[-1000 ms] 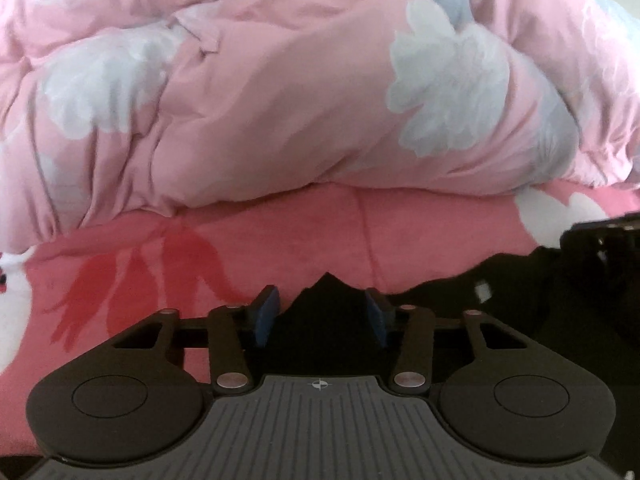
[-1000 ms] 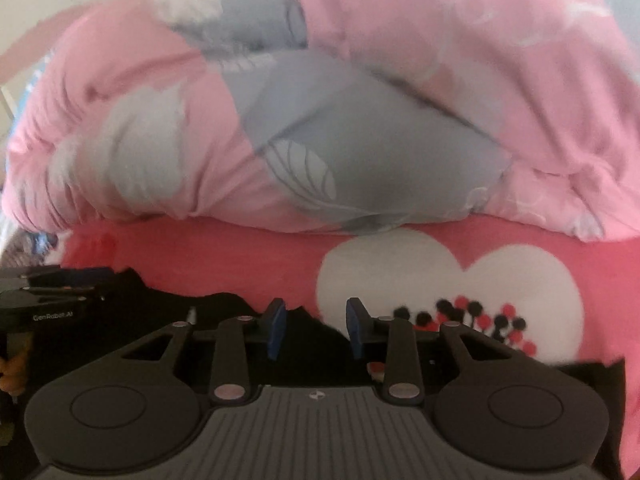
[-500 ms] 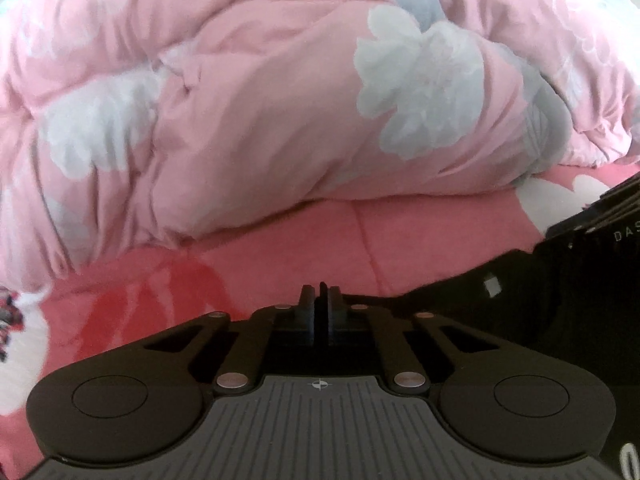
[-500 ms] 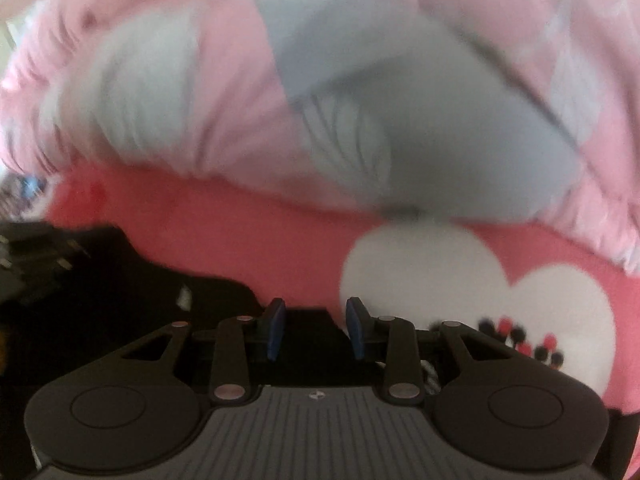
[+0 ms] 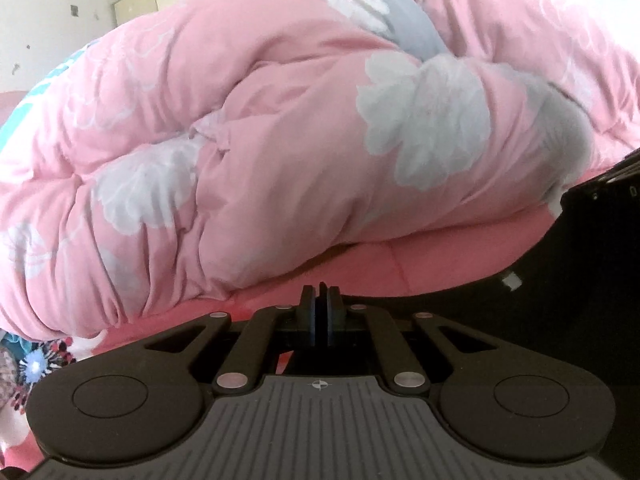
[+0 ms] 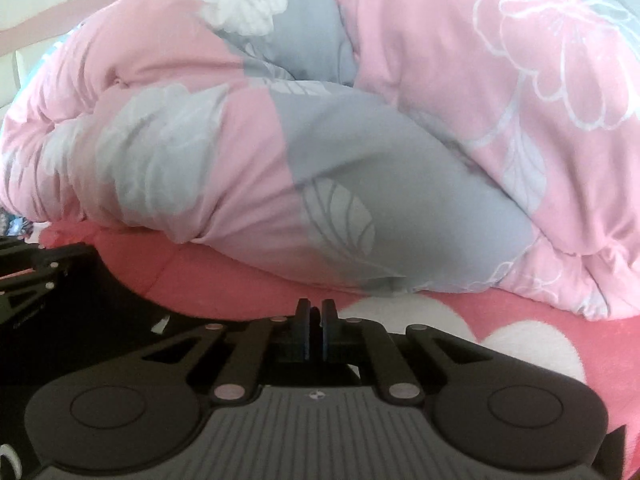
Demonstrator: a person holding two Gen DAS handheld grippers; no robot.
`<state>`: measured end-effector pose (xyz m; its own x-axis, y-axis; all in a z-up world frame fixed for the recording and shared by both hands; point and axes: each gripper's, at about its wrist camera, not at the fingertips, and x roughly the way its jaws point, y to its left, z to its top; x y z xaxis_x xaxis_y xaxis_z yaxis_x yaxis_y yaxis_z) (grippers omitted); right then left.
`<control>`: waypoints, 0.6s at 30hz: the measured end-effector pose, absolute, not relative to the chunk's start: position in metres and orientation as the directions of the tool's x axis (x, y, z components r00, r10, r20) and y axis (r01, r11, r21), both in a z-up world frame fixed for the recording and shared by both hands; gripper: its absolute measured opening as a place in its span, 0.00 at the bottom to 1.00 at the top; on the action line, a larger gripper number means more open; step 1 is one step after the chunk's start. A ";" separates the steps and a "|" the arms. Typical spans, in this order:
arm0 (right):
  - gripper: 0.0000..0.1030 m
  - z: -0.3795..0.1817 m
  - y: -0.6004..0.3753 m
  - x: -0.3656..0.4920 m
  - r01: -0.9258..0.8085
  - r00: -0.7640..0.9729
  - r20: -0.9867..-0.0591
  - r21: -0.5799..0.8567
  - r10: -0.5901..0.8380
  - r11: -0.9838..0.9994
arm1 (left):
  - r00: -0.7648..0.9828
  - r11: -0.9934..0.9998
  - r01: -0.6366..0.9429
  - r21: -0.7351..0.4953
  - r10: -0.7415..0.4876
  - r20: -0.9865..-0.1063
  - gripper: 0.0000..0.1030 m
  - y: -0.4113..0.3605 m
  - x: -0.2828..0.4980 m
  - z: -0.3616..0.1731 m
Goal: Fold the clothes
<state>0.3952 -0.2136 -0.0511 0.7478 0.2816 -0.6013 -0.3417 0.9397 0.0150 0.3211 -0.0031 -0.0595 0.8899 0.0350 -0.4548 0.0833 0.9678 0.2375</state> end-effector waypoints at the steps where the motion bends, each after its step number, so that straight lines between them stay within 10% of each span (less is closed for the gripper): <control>1: 0.04 -0.055 -0.212 0.397 -0.336 0.760 -0.590 0.004 0.273 0.942 | 0.889 0.968 0.078 0.240 0.041 -0.456 0.03 -0.003 0.322 -0.061; 11: 0.05 -0.078 -0.215 0.420 -0.277 0.741 -0.616 0.084 0.268 0.957 | 0.805 0.968 0.109 0.228 0.048 -0.591 0.09 -0.003 0.348 -0.062; 14: 0.19 -0.065 -0.236 0.427 -0.219 0.722 -0.617 0.226 0.313 0.949 | 0.773 0.987 0.081 0.140 0.027 -0.634 0.32 0.007 0.353 -0.051; 16: 0.38 -0.050 -0.260 0.422 -0.188 0.746 -0.561 0.342 0.360 0.921 | 0.764 0.995 0.045 0.086 0.021 -0.645 0.67 0.015 0.353 -0.041; 18: 0.40 -0.033 -0.285 0.411 -0.170 0.767 -0.503 0.438 0.397 0.883 | 0.774 0.999 0.025 0.024 -0.004 -0.633 0.72 0.021 0.350 -0.031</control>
